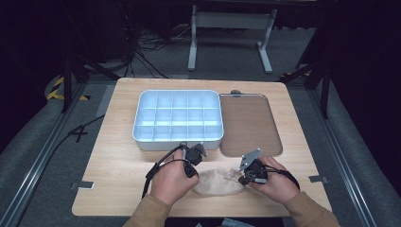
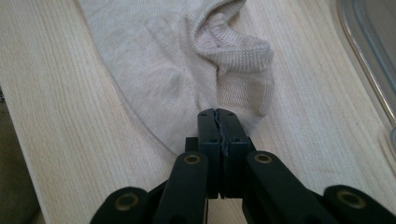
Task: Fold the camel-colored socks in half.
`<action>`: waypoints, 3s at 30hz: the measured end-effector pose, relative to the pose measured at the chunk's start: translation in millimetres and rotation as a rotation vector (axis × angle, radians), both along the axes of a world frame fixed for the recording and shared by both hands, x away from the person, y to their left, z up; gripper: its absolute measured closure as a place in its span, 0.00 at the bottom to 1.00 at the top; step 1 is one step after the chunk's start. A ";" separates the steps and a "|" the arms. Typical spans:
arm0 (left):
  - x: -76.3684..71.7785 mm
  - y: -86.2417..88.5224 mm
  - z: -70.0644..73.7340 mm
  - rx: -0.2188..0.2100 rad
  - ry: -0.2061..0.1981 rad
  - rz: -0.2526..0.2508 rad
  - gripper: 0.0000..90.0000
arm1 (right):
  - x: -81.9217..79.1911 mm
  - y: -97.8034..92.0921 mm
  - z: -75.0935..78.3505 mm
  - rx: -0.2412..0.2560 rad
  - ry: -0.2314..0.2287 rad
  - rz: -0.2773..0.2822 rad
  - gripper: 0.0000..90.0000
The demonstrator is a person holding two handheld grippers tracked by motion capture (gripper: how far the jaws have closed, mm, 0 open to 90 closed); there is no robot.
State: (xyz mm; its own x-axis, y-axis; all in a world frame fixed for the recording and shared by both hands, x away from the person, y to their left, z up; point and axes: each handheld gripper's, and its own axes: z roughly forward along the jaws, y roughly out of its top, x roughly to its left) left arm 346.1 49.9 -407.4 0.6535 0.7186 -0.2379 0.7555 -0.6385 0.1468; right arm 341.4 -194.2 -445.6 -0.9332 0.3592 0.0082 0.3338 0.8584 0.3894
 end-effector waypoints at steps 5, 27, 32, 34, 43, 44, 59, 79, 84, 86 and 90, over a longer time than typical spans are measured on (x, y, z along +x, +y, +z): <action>0.5 -3.4 4.8 -0.012 -0.008 -0.011 0.95 | -5.0 2.9 -0.2 -0.018 -0.035 0.015 1.00; 3.9 -29.4 29.4 -0.101 -0.095 -0.105 0.95 | -8.0 -3.2 -3.0 0.034 -0.038 -0.041 0.99; 4.8 -39.2 30.6 -0.115 -0.105 -0.130 0.95 | -9.3 -3.5 -3.5 0.036 -0.048 -0.050 0.99; 5.1 -42.7 29.9 -0.122 -0.108 -0.136 0.95 | -9.1 -4.2 -3.7 0.047 -0.035 -0.050 0.99; 5.6 -62.9 23.9 -0.139 -0.102 -0.183 0.95 | -10.5 -7.5 -5.3 0.069 -0.052 -0.071 0.99; 5.7 -65.2 22.8 -0.144 -0.100 -0.188 0.95 | -10.8 -7.6 -5.3 0.072 -0.048 -0.070 0.99; 6.7 -90.0 16.7 -0.170 -0.093 -0.253 0.94 | -11.2 -11.8 -6.9 0.104 -0.045 -0.084 0.99; 13.9 -97.9 0.6 -0.197 -0.089 -0.251 0.88 | -18.4 -25.8 11.6 0.184 -0.102 -0.117 0.94; 11.1 -92.8 7.3 -0.230 -0.107 -0.261 0.76 | -20.8 -33.2 21.3 0.202 -0.112 -0.136 0.93; 8.9 -87.0 14.3 -0.246 -0.119 -0.264 0.74 | -21.4 -36.1 25.5 0.208 -0.118 -0.142 0.93; 4.1 -66.1 26.8 -0.263 -0.151 -0.229 0.72 | -20.4 -38.2 35.8 0.225 -0.127 -0.149 0.94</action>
